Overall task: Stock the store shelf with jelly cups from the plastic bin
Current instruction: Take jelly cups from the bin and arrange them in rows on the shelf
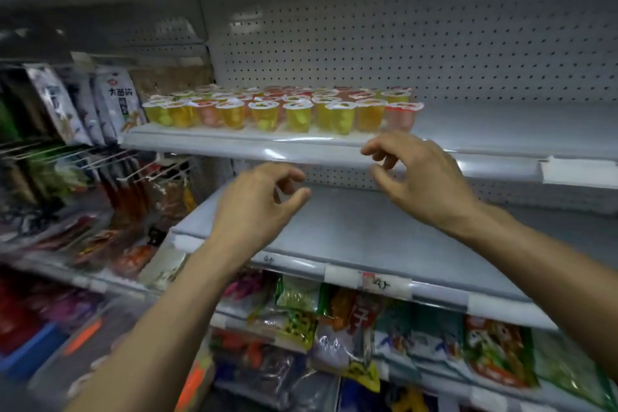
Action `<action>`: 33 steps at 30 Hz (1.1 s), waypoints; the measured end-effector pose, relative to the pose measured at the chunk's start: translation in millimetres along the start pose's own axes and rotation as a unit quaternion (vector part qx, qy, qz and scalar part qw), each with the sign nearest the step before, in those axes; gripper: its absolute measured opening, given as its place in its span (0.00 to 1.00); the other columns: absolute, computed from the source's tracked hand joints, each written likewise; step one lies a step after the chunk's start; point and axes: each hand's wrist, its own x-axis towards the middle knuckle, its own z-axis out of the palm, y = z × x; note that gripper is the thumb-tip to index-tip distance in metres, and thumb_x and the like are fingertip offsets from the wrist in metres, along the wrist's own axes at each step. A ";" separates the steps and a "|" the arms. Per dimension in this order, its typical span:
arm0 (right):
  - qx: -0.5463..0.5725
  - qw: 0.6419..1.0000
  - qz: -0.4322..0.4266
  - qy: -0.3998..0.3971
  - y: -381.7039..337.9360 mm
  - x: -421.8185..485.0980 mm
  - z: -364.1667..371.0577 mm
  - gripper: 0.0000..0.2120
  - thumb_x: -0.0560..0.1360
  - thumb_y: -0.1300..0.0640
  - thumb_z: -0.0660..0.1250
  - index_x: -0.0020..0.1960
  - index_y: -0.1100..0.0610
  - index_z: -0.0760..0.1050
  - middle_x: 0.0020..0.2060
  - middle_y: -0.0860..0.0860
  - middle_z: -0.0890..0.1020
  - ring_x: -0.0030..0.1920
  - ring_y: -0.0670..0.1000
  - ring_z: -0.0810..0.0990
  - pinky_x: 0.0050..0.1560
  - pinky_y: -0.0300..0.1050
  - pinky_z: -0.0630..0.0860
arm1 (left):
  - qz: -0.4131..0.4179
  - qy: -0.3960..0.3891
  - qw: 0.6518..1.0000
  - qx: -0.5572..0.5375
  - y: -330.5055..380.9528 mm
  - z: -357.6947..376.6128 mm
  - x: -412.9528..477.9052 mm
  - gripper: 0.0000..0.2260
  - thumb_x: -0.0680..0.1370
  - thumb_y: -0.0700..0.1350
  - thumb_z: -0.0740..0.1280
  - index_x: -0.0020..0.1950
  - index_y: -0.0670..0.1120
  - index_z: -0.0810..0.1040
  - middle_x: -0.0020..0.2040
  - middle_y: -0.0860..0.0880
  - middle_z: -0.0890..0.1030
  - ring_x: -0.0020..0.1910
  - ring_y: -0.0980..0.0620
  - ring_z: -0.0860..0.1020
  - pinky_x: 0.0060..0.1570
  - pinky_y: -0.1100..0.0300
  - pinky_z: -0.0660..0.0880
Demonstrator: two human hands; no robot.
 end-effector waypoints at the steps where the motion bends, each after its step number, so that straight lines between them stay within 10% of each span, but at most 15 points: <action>1: 0.011 1.000 -0.007 -0.023 -10.3 -4.5 9.6 0.10 0.74 0.58 0.69 0.55 0.52 0.77 0.47 0.47 0.80 0.45 0.48 0.78 0.48 0.53 0.77 | -0.013 -0.013 1.000 0.021 -9.8 -5.1 -12.0 0.10 0.76 0.54 0.70 0.55 0.53 0.81 0.41 0.58 0.78 0.38 0.56 0.77 0.42 0.55 0.77; 14: 0.117 0.948 -0.047 -0.292 -145.9 3.9 232.1 0.11 0.76 0.51 0.66 0.58 0.46 0.75 0.52 0.45 0.78 0.49 0.48 0.77 0.48 0.49 0.76 | -0.234 -0.080 0.968 0.050 -223.8 -60.3 -127.0 0.08 0.76 0.53 0.70 0.53 0.53 0.81 0.40 0.57 0.80 0.37 0.58 0.77 0.38 0.57 0.75; 25: 0.161 0.835 0.002 -0.527 -218.0 -13.3 519.8 0.11 0.74 0.55 0.67 0.55 0.53 0.76 0.47 0.50 0.78 0.47 0.51 0.77 0.47 0.47 0.75 | -0.431 -0.191 0.882 -0.014 -481.5 -16.9 -210.5 0.03 0.77 0.49 0.71 0.48 0.51 0.82 0.40 0.53 0.80 0.36 0.57 0.77 0.37 0.64 0.71; 33: 0.022 0.769 -0.022 -0.639 -210.1 -73.8 664.0 0.23 0.74 0.66 0.61 0.68 0.54 0.69 0.63 0.55 0.73 0.62 0.56 0.75 0.55 0.49 0.76 | -0.455 -0.349 0.819 0.005 -601.6 80.1 -282.3 0.12 0.78 0.49 0.68 0.60 0.53 0.82 0.56 0.50 0.82 0.55 0.49 0.79 0.53 0.58 0.74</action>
